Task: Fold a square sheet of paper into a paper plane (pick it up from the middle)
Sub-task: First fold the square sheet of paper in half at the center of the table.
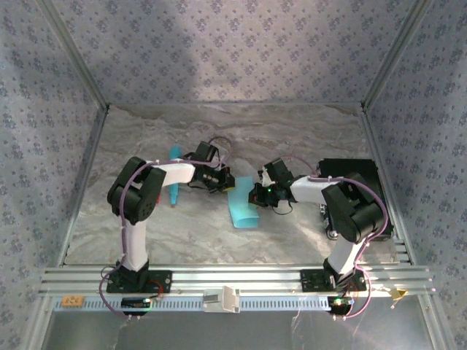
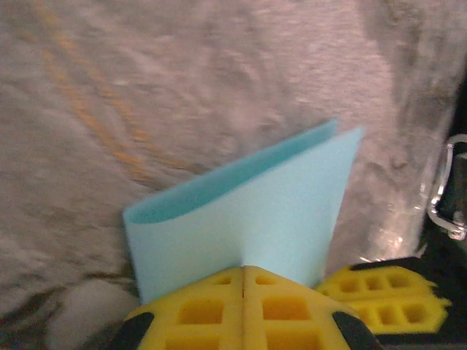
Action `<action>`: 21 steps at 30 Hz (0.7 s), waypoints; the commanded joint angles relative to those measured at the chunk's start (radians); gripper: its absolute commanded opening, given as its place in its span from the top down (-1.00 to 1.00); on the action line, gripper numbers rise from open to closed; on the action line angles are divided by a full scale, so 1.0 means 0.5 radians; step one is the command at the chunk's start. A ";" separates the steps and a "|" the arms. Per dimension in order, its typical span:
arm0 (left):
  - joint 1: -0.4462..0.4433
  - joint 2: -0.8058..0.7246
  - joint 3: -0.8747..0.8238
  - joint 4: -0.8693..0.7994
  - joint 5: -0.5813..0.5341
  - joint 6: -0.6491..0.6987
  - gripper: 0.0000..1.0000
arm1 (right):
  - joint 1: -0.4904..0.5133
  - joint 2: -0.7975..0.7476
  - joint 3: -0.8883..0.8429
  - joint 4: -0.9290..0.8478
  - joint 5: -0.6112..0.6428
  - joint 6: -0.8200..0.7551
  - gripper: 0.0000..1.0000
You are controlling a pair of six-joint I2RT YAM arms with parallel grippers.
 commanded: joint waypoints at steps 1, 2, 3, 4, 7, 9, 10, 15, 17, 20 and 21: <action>0.023 0.053 -0.004 -0.003 0.032 0.054 1.00 | 0.022 0.152 -0.081 -0.299 0.267 -0.047 1.00; 0.033 0.062 -0.009 0.009 0.019 0.055 1.00 | 0.020 0.150 -0.081 -0.303 0.270 -0.048 1.00; 0.044 0.069 -0.009 0.009 0.000 0.052 1.00 | 0.022 0.149 -0.083 -0.306 0.268 -0.050 1.00; 0.054 0.068 -0.012 0.009 -0.027 0.042 1.00 | 0.021 0.149 -0.084 -0.309 0.270 -0.052 1.00; 0.070 0.045 -0.005 0.037 -0.079 -0.018 1.00 | 0.015 0.143 -0.084 -0.319 0.275 -0.070 1.00; 0.074 0.031 0.015 0.034 -0.124 -0.045 1.00 | 0.008 0.145 -0.075 -0.334 0.280 -0.072 1.00; 0.075 0.029 0.032 0.029 -0.145 -0.054 1.00 | 0.008 0.146 -0.075 -0.339 0.282 -0.070 1.00; 0.104 0.056 0.078 0.051 -0.194 -0.145 1.00 | 0.007 0.143 -0.079 -0.351 0.288 -0.072 1.00; 0.116 0.068 0.091 0.070 -0.201 -0.169 1.00 | 0.006 0.143 -0.079 -0.359 0.294 -0.070 1.00; 0.134 0.081 0.104 0.078 -0.212 -0.192 1.00 | 0.003 0.137 -0.079 -0.371 0.307 -0.104 1.00; 0.133 0.086 0.105 0.092 -0.214 -0.210 1.00 | -0.001 0.137 -0.076 -0.372 0.304 -0.134 1.00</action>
